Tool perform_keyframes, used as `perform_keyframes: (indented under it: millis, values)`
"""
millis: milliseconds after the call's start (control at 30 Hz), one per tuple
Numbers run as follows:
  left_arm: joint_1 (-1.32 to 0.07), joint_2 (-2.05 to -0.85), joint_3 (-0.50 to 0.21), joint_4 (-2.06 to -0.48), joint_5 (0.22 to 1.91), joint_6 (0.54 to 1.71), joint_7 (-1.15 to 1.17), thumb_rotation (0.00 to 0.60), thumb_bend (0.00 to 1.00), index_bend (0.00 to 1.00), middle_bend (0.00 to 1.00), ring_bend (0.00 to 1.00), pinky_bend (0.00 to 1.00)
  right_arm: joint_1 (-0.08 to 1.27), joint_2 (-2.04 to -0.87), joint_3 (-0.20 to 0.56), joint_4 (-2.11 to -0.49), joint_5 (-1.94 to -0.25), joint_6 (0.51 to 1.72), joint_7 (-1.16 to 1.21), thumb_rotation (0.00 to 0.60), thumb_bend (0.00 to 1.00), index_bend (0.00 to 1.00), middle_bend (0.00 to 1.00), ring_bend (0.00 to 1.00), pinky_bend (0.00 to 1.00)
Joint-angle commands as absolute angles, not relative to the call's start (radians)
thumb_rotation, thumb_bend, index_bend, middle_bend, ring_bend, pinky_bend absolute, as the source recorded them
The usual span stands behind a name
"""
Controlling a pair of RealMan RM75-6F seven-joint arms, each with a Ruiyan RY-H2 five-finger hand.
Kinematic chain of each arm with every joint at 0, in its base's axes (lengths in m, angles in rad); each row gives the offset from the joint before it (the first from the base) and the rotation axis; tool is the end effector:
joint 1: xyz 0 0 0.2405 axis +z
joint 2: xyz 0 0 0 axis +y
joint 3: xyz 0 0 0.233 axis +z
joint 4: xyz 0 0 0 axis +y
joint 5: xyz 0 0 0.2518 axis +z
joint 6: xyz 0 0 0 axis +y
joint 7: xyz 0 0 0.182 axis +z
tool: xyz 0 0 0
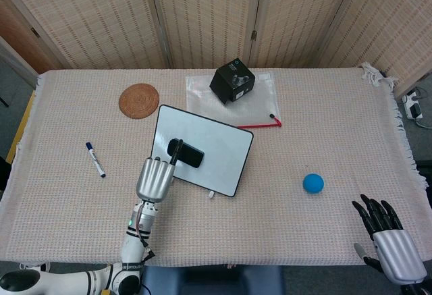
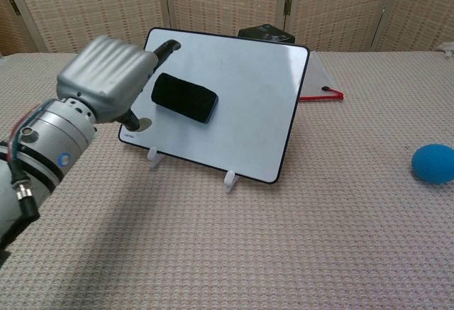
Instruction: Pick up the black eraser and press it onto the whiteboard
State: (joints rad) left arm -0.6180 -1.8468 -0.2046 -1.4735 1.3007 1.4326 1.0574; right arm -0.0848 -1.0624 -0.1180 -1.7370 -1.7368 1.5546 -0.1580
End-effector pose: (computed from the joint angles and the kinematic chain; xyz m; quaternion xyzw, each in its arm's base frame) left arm -0.0598 0.3188 -0.0646 -0.6897 -0.1455 -0.3603 0.6110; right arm -0.2818 -0.1258 0.0869 0.6572 -0.3926 0.3357 0.5489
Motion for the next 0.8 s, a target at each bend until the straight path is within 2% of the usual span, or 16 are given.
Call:
perform_keyframes:
  millis: [33,67,133,233,333,467,567,633,800]
  values:
    - [-0.48,-1.634,-0.094,-1.698,1.33,1.503,0.943,0.6,0.23,0.0,0.65,0.55,0.65,-0.082,-1.066,-0.123,-1.736,-1.744,1.545,-0.165,0.6,0.33,0.0,0.0,0.0,0.0]
    - [-0.456,-1.592,-0.068,-1.734,1.34,1.511,0.901,0.6,0.23,0.0,0.57,0.5,0.6,-0.08,-1.067,-0.123,-1.736,-1.744,1.541,-0.168,0.6,0.33,0.0,0.0,0.0,0.0]
    - [-0.412,-1.507,-0.012,-1.802,1.364,1.512,0.795,0.6,0.23,0.0,0.34,0.3,0.4,-0.077,-1.068,-0.124,-1.737,-1.744,1.533,-0.171,0.6,0.33,0.0,0.0,0.0,0.0]
    - [-0.34,-1.359,0.097,-1.874,1.435,1.519,0.578,0.6,0.23,0.0,0.12,0.08,0.16,-0.074,-1.071,-0.124,-1.739,-1.744,1.525,-0.176,0.6,0.33,0.0,0.0,0.0,0.0]
    - [-0.279,-1.269,0.178,-1.876,1.498,1.552,0.454,0.6,0.22,0.0,0.02,0.0,0.01,-0.072,-1.069,-0.125,-1.74,-1.748,1.524,-0.169,0.6,0.34,0.0,0.0,0.0,0.0]
    - [-0.165,-1.226,0.247,-1.777,1.618,1.691,0.307,0.6,0.22,0.0,0.0,0.0,0.0,-0.071,-1.066,-0.123,-1.739,-1.741,1.523,-0.157,0.6,0.33,0.0,0.0,0.0,0.0]
    - [-0.09,-1.249,0.238,-1.656,1.642,1.795,0.177,0.6,0.22,0.0,0.0,0.0,0.0,-0.074,-1.064,-0.122,-1.739,-1.742,1.532,-0.153,0.6,0.33,0.0,0.0,0.0,0.0]
    - [-0.058,-1.257,0.227,-1.601,1.616,1.814,0.104,0.6,0.22,0.0,0.0,0.0,0.0,-0.079,-1.066,-0.126,-1.738,-1.751,1.542,-0.158,0.6,0.33,0.0,0.0,0.0,0.0]
    - [-0.022,-1.249,0.221,-1.582,1.643,1.824,0.145,0.6,0.22,0.0,0.0,0.0,0.0,-0.093,-1.079,-0.144,-1.727,-1.798,1.565,-0.177,0.6,0.33,0.0,0.0,0.0,0.0]
